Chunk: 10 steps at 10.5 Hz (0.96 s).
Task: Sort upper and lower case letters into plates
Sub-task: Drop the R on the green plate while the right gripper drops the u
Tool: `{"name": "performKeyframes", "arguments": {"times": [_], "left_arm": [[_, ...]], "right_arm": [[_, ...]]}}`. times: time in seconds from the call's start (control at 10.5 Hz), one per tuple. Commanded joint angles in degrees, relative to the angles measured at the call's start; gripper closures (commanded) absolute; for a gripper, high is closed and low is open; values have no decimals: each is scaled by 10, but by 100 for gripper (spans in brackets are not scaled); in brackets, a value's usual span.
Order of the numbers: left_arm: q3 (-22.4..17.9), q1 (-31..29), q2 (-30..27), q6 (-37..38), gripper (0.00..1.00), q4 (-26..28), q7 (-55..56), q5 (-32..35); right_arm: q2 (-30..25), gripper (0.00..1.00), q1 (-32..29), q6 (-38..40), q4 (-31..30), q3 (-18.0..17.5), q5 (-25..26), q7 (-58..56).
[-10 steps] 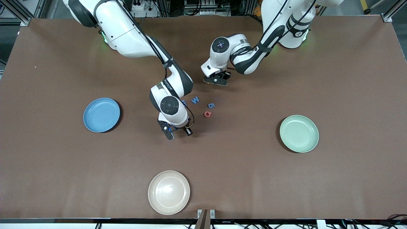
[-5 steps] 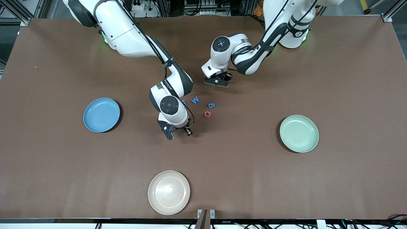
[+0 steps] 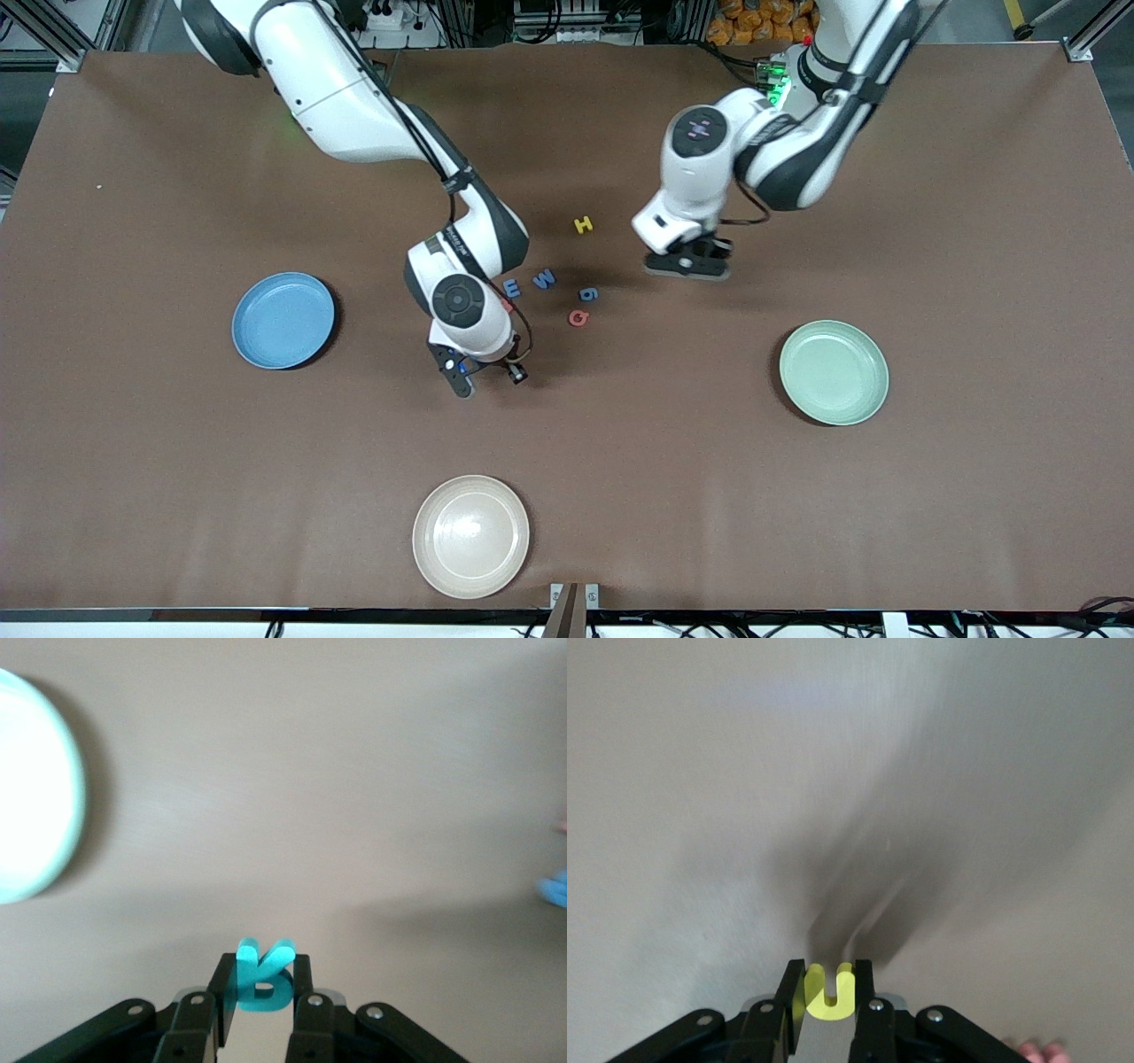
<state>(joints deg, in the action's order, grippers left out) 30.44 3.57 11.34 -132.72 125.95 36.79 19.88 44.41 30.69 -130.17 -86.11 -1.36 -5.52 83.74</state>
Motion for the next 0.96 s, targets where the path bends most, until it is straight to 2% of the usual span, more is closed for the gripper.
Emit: {"name": "performKeyframes", "arguments": {"times": [0.0, 0.29, 0.38, 0.77, 0.86], "left_arm": [[3, -85, -7, -1, 100, 18, -54, 10], [-45, -159, 38, -24, 100, -6, -143, 33], [-45, -180, 51, -26, 100, -18, -160, 61], [-63, -193, 133, -40, 100, -82, -165, 117], [-64, -194, 146, -40, 82, -94, -164, 125]], "right_arm": [[-55, 100, -83, 58, -11, -53, -5, -76], [-107, 100, -170, 188, -17, -65, -12, -228], [-124, 100, -202, 228, -26, -65, -12, -287], [-204, 100, -322, 248, -152, -62, -12, -535], [-214, 100, -339, 234, -177, -61, -12, -568]]}}
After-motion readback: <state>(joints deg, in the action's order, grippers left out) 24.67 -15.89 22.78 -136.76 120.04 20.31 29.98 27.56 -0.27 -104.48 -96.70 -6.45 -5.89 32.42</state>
